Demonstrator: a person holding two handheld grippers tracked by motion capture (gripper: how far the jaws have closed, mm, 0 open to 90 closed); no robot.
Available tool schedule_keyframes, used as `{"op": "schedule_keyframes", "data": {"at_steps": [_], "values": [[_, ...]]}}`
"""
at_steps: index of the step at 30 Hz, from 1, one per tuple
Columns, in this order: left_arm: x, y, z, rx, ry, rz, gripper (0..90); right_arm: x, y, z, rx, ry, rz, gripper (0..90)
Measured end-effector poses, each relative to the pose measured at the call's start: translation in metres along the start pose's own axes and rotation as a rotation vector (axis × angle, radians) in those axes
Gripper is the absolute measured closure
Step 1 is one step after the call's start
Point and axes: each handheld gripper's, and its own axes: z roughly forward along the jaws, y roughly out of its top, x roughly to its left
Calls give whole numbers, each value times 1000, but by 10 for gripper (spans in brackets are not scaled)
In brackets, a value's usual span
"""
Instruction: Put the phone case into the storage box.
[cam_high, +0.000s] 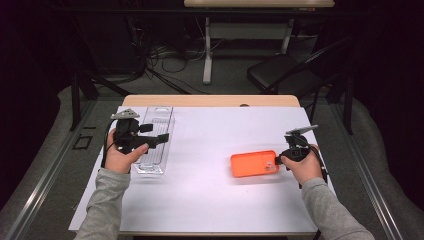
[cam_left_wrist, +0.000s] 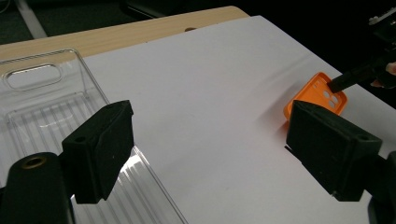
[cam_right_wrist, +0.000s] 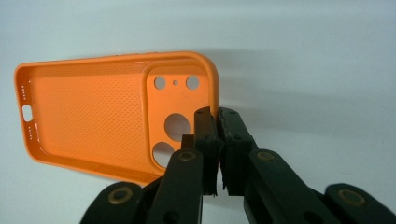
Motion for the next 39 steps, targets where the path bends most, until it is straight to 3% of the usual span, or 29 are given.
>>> {"op": "schedule_keyframes", "data": {"at_steps": [16,26,39], "values": [[-3,0,1,-8,-10,18,157,30,-3,-19,-119,-43,-165,869],[-5,0,2,-8,-19,25,158,48,-5,-28,-157,-98,-256,869],[-10,0,6,-4,-49,45,197,72,-12,-38,-224,-131,-374,869]]}}
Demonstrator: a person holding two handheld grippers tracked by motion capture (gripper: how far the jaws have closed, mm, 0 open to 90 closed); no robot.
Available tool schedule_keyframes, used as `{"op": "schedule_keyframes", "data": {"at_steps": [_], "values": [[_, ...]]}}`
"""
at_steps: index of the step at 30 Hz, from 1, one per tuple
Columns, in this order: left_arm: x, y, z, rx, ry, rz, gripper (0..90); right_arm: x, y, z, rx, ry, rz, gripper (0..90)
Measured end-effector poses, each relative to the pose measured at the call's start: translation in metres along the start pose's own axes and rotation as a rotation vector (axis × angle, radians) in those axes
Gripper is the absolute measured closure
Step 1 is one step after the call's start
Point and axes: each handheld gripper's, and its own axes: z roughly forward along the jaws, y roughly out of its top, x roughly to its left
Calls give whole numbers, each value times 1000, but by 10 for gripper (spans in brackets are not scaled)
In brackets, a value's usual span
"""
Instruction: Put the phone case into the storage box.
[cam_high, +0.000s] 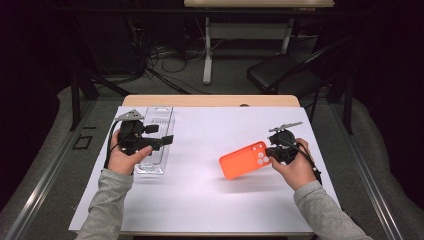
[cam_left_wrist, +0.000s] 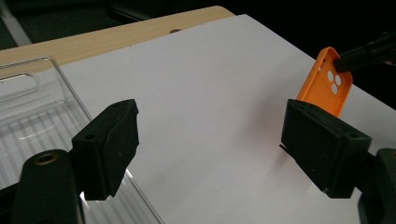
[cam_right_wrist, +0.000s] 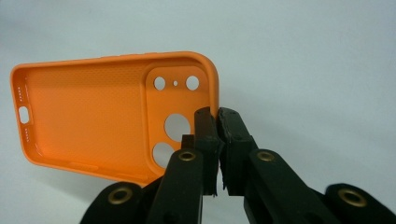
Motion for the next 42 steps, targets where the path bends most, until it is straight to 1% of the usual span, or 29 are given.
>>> {"op": "schedule_keyframes", "data": {"at_steps": [1,4,7,9,13,14,17,21,22,24,25,30,33,34,39,42], "values": [[-1,0,0,4,-5,8,203,3,0,-1,-4,-3,-6,868],[-4,0,3,6,-18,12,223,11,1,-4,-22,-4,-35,868],[-7,1,5,14,-22,30,225,18,2,-7,-37,-2,-63,868],[-10,1,7,19,-30,38,243,24,3,-8,-39,-4,-76,868],[-15,1,10,24,-38,47,249,32,5,-10,-52,-8,-107,868],[-16,1,11,26,-43,55,255,33,5,-11,-55,-7,-112,868],[-21,1,14,34,-59,63,275,37,5,-12,-72,-7,-122,868],[-28,1,19,49,-79,68,293,43,5,-14,-87,-1,-146,868],[-29,1,19,51,-83,74,306,44,5,-15,-86,2,-152,868],[-31,1,20,55,-86,72,320,48,5,-16,-98,5,-154,868],[-32,1,21,56,-90,76,327,49,6,-17,-101,5,-168,868],[-36,1,23,63,-104,72,341,55,6,-20,-122,-4,-197,868],[-38,1,24,67,-116,76,370,57,6,-20,-130,-7,-204,868],[-39,1,24,68,-118,82,372,58,6,-20,-136,-8,-206,868],[-43,0,27,61,-126,83,387,62,7,-22,-148,-12,-220,868],[-45,-1,29,63,-141,84,407,65,7,-22,-153,-13,-231,868]]}}
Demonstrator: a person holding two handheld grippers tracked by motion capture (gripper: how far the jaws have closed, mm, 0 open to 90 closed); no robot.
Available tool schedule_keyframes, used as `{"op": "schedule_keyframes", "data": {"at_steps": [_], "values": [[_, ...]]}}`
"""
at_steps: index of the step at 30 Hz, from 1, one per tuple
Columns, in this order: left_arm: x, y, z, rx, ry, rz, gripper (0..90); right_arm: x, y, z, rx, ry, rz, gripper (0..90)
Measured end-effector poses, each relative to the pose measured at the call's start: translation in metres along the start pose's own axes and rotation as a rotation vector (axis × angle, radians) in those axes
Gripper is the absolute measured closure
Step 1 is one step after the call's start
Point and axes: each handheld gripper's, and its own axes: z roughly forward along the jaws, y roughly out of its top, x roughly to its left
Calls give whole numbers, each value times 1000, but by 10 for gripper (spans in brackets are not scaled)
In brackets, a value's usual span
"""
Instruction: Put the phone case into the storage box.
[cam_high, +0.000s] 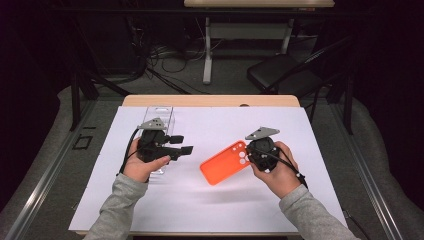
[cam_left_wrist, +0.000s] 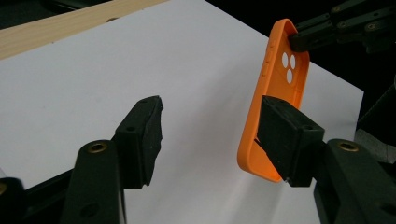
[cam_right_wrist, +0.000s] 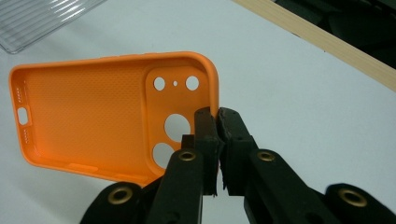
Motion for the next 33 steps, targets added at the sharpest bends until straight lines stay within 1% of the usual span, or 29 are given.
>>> {"op": "schedule_keyframes", "data": {"at_steps": [2,4,6,8,11,15,17,19,23,24,26,30,33], "values": [[-1,0,1,4,-2,0,411,2,1,-1,0,0,-6,868],[-2,-1,2,6,-13,7,447,3,1,-1,-5,1,-12,868],[-4,-1,3,3,-18,13,456,4,2,-2,-8,4,-14,868],[-5,-1,4,5,-23,9,465,5,3,-2,-12,3,-17,868],[-7,-2,6,5,-42,-4,470,7,4,-3,-14,1,-30,868],[-10,-2,7,7,-74,-1,470,10,4,-3,-18,-2,-40,868],[-11,-2,8,2,-89,-6,470,11,5,-3,-21,-3,-41,868],[-11,-2,10,9,-104,-13,470,12,5,-4,-23,-5,-45,867],[-13,-3,13,27,-110,-9,487,14,6,-4,-26,-4,-49,868],[-14,-3,14,30,-115,-13,495,14,6,-5,-24,-3,-56,867],[-15,-3,15,36,-120,-14,505,15,6,-4,-23,-4,-52,867],[-17,-5,16,29,-131,-37,529,15,6,-4,-26,-5,-58,867],[-18,-5,18,40,-138,-36,547,16,6,-4,-25,-4,-62,867]]}}
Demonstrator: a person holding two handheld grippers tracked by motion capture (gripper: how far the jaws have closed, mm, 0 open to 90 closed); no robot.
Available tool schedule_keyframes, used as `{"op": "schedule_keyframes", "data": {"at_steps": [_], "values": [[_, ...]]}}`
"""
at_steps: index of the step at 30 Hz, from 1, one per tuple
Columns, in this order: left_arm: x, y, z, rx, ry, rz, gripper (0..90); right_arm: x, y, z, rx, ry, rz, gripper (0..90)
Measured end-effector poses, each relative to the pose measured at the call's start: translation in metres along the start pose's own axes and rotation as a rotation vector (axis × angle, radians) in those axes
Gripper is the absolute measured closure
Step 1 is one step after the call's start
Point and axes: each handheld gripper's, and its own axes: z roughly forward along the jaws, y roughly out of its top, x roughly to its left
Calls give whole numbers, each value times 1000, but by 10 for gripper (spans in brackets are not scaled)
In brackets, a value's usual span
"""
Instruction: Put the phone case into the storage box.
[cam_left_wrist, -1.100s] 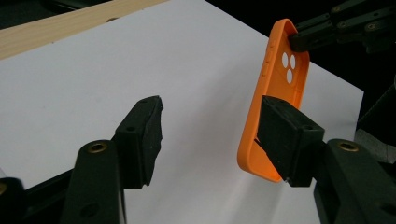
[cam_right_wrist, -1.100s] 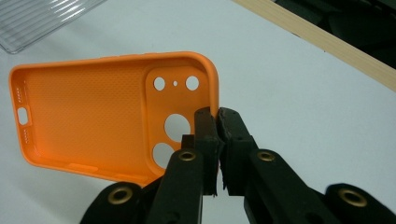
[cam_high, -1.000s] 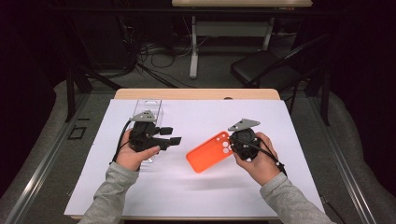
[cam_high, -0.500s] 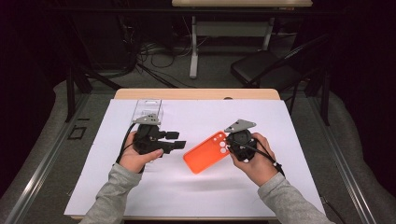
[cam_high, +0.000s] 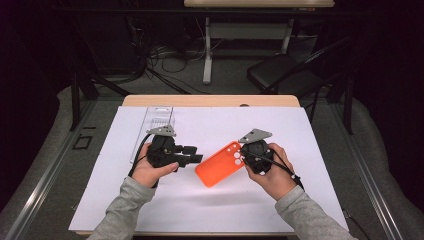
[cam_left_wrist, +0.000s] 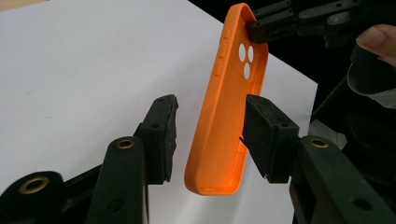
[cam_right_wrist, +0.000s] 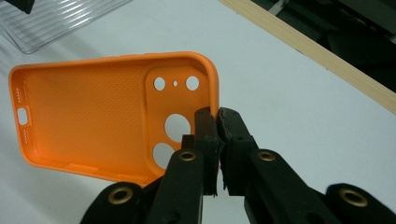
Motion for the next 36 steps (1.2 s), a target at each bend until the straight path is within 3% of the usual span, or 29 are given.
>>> {"op": "schedule_keyframes", "data": {"at_steps": [19,36], "values": [[-3,-3,17,73,-39,17,674,14,2,-1,-15,15,-42,867],[-2,-6,23,102,-27,22,696,21,2,0,-16,24,-55,868]]}}
